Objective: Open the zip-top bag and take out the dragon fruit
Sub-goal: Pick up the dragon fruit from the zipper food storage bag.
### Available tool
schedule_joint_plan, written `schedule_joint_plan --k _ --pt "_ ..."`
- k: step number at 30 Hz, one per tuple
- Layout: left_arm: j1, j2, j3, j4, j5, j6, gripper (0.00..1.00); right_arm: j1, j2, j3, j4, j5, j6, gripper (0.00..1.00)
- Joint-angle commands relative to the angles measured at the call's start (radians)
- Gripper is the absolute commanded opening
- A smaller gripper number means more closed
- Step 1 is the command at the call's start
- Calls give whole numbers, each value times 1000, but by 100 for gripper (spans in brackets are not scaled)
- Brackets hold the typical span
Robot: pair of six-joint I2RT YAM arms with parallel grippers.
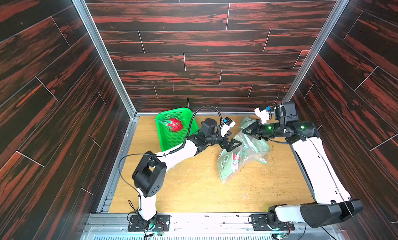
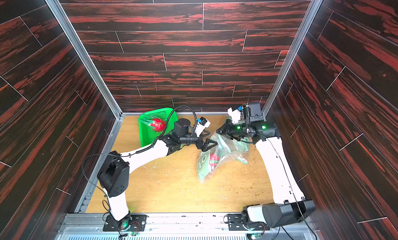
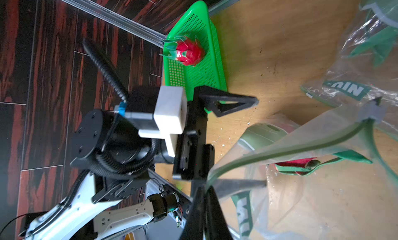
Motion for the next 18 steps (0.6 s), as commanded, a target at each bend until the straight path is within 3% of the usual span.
schedule_joint_plan --k 1,5,7,10,12,18 --pt "6 28 62 47 88 48 90 -2 -4 2 3 -52 -24 7" --pt "12 54 113 14 155 42 40 -2 -4 6 -5 -37 -20 7" --pt "12 46 98 34 175 44 27 -2 -1 27 -38 11 -19 7" --pt "12 15 49 69 167 55 16 -15 6 71 -110 117 -23 10" --pt "12 0 37 43 166 82 14 -49 -1 77 -141 167 -19 12" --pt "12 -27 7 26 166 102 14 -154 -42 5 -151 127 -19 13"
